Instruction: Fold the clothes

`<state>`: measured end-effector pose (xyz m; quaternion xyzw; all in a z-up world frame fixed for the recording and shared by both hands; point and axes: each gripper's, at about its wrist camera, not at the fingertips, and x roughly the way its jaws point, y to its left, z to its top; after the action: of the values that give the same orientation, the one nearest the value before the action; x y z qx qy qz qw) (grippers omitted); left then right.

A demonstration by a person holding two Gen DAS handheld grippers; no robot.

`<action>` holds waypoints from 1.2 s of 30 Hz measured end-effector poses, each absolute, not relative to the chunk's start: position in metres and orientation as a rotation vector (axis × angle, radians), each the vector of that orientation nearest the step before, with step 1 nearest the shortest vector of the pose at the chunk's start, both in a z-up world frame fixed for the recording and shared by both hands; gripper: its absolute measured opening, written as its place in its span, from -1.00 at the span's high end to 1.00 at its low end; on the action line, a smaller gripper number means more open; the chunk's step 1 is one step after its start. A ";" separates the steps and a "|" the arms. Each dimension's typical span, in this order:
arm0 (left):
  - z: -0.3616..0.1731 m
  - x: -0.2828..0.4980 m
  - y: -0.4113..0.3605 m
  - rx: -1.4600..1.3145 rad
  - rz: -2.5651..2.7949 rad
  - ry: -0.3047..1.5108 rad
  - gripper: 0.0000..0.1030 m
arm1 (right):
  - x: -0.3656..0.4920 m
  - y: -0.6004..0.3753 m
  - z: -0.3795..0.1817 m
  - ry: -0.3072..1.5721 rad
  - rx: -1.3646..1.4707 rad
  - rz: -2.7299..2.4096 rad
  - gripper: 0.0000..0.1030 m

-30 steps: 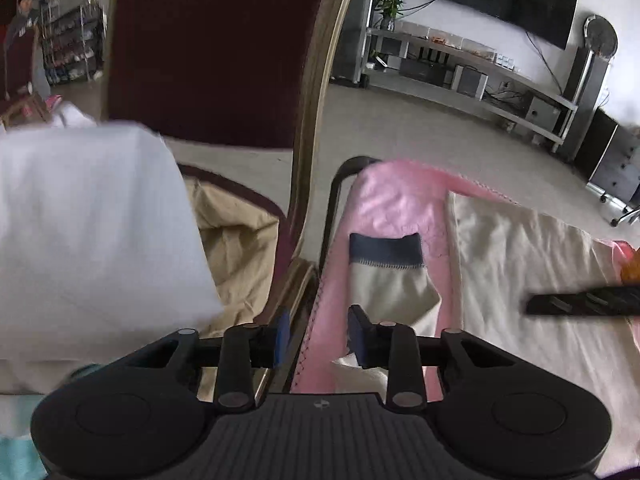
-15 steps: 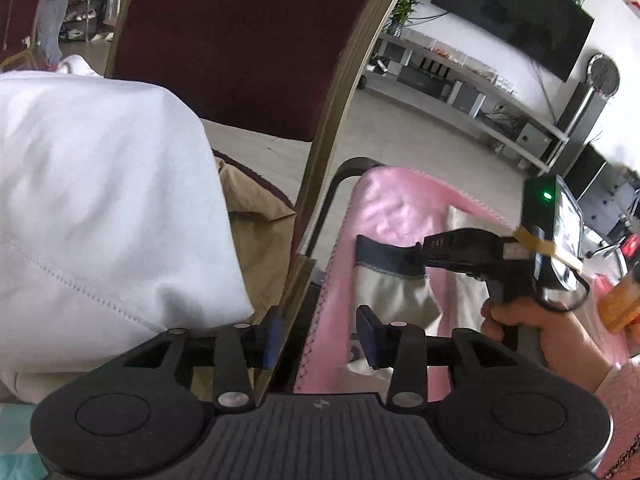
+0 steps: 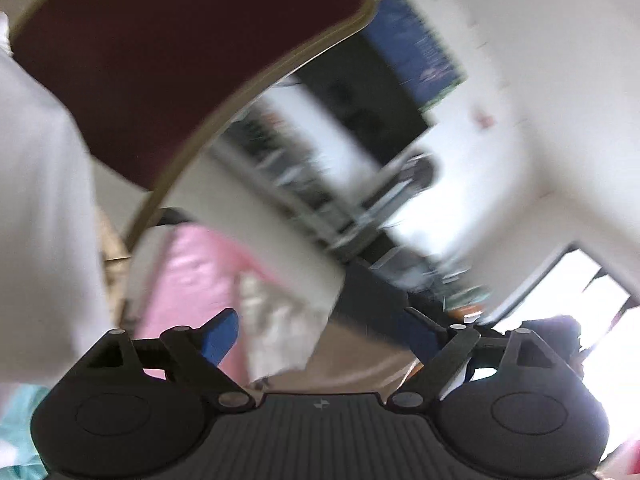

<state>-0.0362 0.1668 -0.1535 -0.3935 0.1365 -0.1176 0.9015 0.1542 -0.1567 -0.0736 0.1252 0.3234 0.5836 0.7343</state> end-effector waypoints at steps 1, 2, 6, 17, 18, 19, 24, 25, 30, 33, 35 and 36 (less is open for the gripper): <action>-0.154 -0.039 0.169 -0.840 -0.292 0.256 -0.73 | 0.146 -0.164 -0.069 0.703 0.283 1.310 0.89; -0.155 -0.042 0.170 -0.867 -0.332 0.237 -0.75 | 0.139 -0.170 -0.066 0.696 0.288 1.333 0.89; -0.160 -0.043 0.171 -0.968 -0.467 0.181 -0.78 | 0.124 -0.180 -0.051 0.676 0.337 1.410 0.89; -0.159 -0.029 0.154 -0.977 -0.706 0.138 -0.69 | 0.142 -0.155 -0.060 0.742 0.450 1.518 0.89; -0.159 -0.028 0.151 -0.967 -0.713 0.149 -0.51 | 0.146 -0.153 -0.061 0.747 0.455 1.517 0.89; -0.159 -0.026 0.148 -0.956 -0.717 0.159 -0.33 | 0.149 -0.151 -0.061 0.752 0.460 1.517 0.89; -0.154 -0.023 0.133 -0.827 -0.619 0.203 0.74 | 0.152 -0.157 -0.067 0.768 0.501 1.488 0.89; -0.153 -0.022 0.131 -0.801 -0.597 0.211 0.92 | 0.154 -0.157 -0.068 0.770 0.503 1.478 0.89; -0.132 -0.034 0.116 -0.680 -0.366 0.214 0.96 | 0.150 -0.162 -0.059 0.764 0.486 1.324 0.59; -0.106 -0.054 0.113 -0.620 -0.173 0.192 0.96 | 0.133 -0.190 -0.032 0.683 0.481 1.204 0.41; -0.083 -0.073 0.118 -0.593 -0.037 0.165 0.96 | 0.120 -0.211 -0.010 0.624 0.474 1.129 0.24; -0.071 -0.084 0.121 -0.579 0.029 0.148 0.96 | 0.113 -0.222 0.001 0.595 0.470 1.092 0.19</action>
<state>-0.0838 0.1215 -0.0709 -0.2850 0.0730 0.0145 0.9556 0.1127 -0.2217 0.0008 0.2181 0.2760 0.5065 0.7872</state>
